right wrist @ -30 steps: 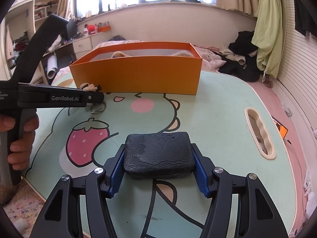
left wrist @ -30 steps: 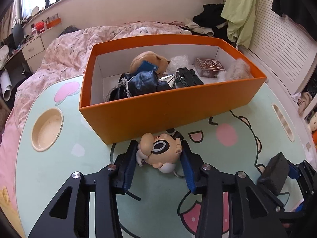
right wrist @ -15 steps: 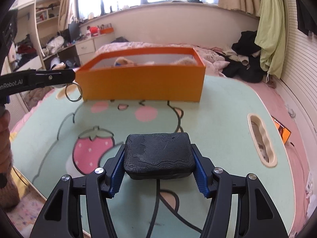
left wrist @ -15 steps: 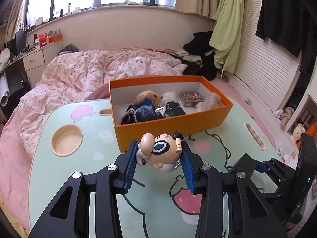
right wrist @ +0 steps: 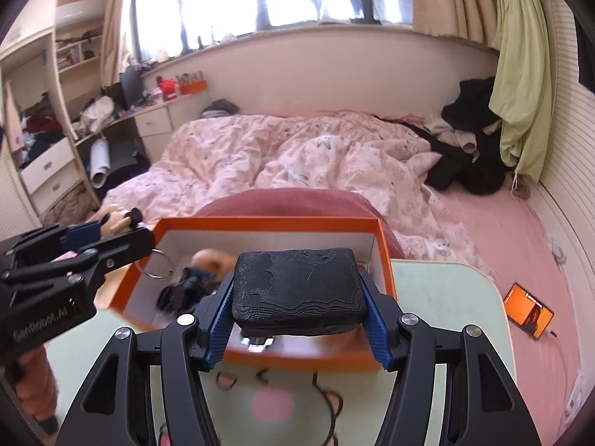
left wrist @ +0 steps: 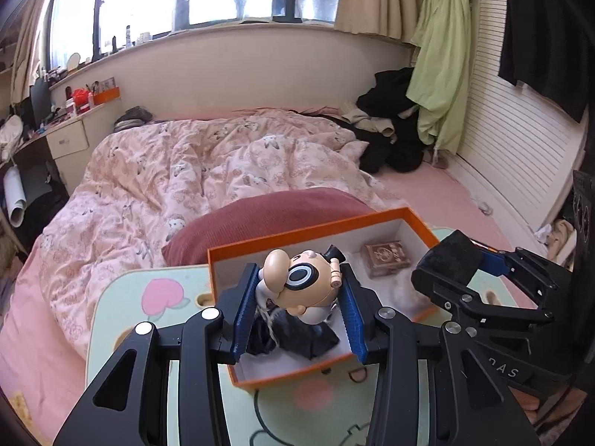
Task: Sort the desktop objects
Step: 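Lower the black case and figurine into the orange box while opening both grippers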
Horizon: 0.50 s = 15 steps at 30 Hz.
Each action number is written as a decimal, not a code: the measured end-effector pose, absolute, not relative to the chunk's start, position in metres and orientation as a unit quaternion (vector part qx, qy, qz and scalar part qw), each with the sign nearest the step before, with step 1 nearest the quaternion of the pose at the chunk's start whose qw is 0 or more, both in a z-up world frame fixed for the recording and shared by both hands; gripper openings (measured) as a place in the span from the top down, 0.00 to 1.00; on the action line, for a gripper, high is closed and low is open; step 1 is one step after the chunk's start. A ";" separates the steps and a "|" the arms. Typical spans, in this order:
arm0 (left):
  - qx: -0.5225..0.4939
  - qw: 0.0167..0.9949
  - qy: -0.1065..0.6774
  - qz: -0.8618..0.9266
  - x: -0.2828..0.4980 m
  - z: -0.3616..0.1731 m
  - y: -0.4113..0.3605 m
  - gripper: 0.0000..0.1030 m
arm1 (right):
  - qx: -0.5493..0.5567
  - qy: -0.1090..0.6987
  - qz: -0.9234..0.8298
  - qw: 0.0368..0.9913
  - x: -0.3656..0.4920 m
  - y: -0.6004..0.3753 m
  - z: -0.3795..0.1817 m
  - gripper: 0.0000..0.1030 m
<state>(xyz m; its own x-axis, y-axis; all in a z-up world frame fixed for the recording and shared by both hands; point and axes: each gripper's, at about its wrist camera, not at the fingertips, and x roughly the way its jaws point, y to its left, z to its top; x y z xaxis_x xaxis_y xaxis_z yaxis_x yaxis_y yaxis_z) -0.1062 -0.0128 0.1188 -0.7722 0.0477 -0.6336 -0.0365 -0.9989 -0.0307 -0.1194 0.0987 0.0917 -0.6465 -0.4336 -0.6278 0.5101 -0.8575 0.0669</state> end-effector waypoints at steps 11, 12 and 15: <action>-0.405 -0.008 -0.004 0.914 -0.153 0.071 -0.020 0.35 | 0.376 0.092 -0.896 0.216 -0.160 0.076 0.054 0.39; -0.400 0.003 -0.011 0.917 -0.149 0.071 -0.021 0.33 | 0.370 0.095 -0.899 0.214 -0.157 0.077 0.054 0.31; -0.387 0.014 -0.023 0.922 -0.136 0.079 -0.021 0.26 | 0.344 0.101 -0.909 0.212 -0.144 0.083 0.059 0.27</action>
